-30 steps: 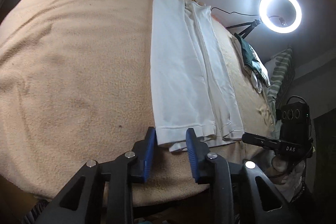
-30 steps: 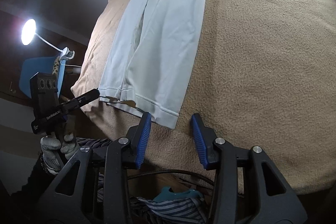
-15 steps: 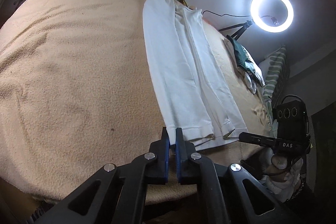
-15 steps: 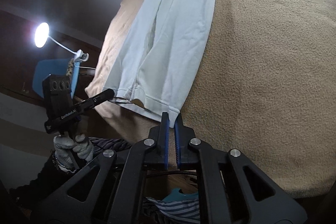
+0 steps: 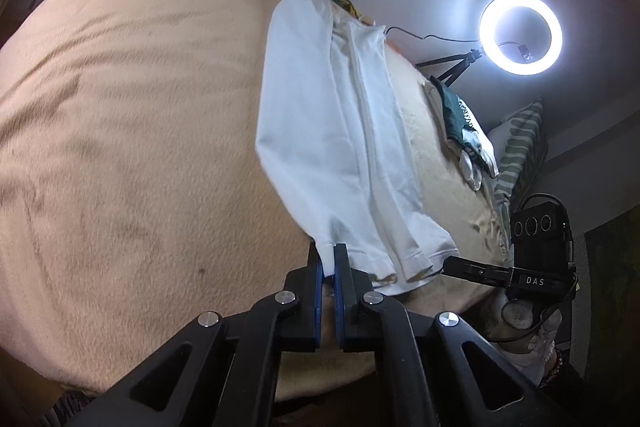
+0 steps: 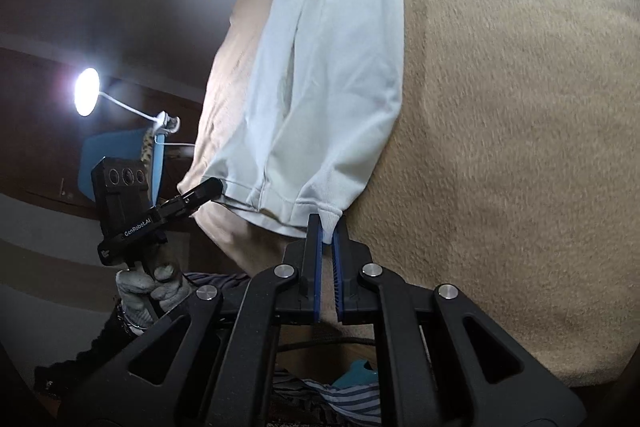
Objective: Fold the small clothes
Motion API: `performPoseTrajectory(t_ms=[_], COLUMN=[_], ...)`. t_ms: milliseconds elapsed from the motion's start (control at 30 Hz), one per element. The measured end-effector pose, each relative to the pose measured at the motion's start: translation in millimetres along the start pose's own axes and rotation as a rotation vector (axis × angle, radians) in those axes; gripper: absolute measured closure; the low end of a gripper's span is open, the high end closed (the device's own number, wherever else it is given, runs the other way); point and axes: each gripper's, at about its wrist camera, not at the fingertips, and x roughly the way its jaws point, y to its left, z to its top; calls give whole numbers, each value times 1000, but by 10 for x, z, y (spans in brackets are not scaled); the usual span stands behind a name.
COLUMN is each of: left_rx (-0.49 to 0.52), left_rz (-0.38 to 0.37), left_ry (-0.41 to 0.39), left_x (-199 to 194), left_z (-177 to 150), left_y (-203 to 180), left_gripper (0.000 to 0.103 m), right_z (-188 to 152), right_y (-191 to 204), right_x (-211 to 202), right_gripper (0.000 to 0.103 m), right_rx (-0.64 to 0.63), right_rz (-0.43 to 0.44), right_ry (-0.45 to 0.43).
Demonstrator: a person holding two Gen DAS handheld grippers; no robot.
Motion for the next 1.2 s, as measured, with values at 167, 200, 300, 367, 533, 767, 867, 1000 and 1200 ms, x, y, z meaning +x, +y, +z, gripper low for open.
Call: performPoseTrajectory(t_ms=[167,200,300,367,533,767,867,1000,1200], left_rx=[9,12,27,25,-2,-26,-27,-31,4], left_rz=[-9,-9,3,11,33,56,66,91,144], left_ry=[-42,-51,-74,-83,-95,-76,-78,-92,-174], left_x=[-51,-55,-32,11,154,376,431,458,283], left_z=[279,342,514,617,832,985,1027,1061,1079], left_y=[-100,-125,-180,-183,-93,15,21,37,0], left_gripper=[102,102,102,102,102,102,101,85,70], right_z=[228,268,443,555,807,1050,1126,1191,1212], right_y=[152,171,215,227,164,-14,-80,-106,-37], right_x=[-68,-74,-96,-88,-90,5,55,105,8], right_gripper=[97,97,97,97,97,97,97,97,66], right_rx=[-17,-23,-37,-47,-55,-28,-10,-22,-68], right_rz=[14,8,-9,-24,-46,-80,-84,-110,-179], right_ry=[-69,-78,-106,-122,-140,-132,-129,-124,-162])
